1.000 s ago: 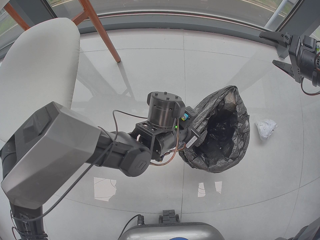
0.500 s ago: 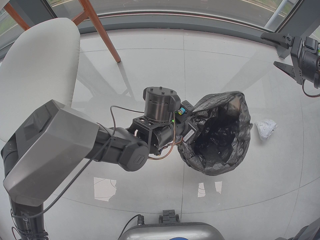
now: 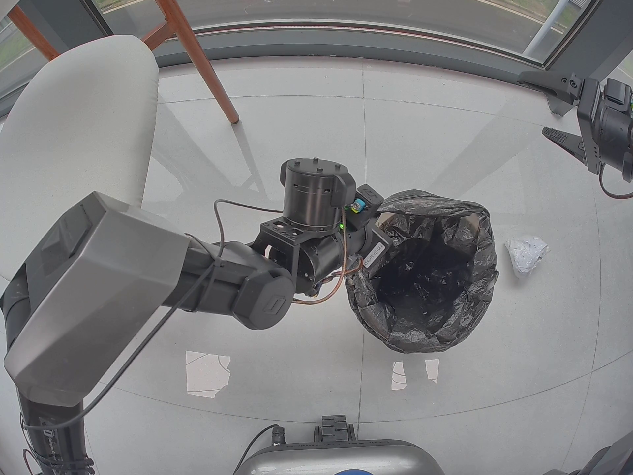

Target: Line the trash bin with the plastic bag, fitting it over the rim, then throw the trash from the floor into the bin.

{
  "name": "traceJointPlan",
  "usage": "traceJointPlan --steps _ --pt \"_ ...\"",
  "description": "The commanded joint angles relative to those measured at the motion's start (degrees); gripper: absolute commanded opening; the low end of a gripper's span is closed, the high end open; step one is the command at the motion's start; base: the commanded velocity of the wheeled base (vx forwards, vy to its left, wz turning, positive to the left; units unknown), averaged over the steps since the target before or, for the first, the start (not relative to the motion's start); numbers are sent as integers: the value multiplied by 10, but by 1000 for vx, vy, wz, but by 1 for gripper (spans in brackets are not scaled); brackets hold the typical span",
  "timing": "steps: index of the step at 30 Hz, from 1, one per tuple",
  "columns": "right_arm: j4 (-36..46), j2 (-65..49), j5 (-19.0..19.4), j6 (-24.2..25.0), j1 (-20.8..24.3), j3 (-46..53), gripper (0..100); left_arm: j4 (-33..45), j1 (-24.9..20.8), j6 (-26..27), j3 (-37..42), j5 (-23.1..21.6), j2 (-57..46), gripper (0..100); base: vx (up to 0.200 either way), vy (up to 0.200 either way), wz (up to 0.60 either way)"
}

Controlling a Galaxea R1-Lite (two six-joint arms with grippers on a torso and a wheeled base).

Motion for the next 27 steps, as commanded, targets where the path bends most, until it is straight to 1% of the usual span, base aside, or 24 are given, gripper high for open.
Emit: traceJointPlan --steps 1,5,11,14,15,20,23,27 --pt "0 -2 1 0 0 0 100 -1 0 -7 0 8 0 0 0 0 0" --pt "0 -2 1 0 1 0 100 -2 7 -33 -7 24 7 0 0 0 0" --pt "0 -10 1 0 1 2 100 -1 8 -35 -44 28 25 0 0 0 0" --pt "0 -12 2 0 2 7 100 0 8 -35 -46 28 25 0 0 0 0" --pt "0 -12 3 0 2 9 100 0 8 -34 -46 28 24 100 0 0 0" --pt "0 -11 3 -1 3 10 100 -1 8 -35 -52 23 19 100 0 0 0" --pt "2 -12 4 0 10 13 100 -2 9 -39 -70 27 19 100 0 0 0" --pt "0 -11 5 0 20 41 100 0 14 -41 -63 28 2 100 0 0 0"
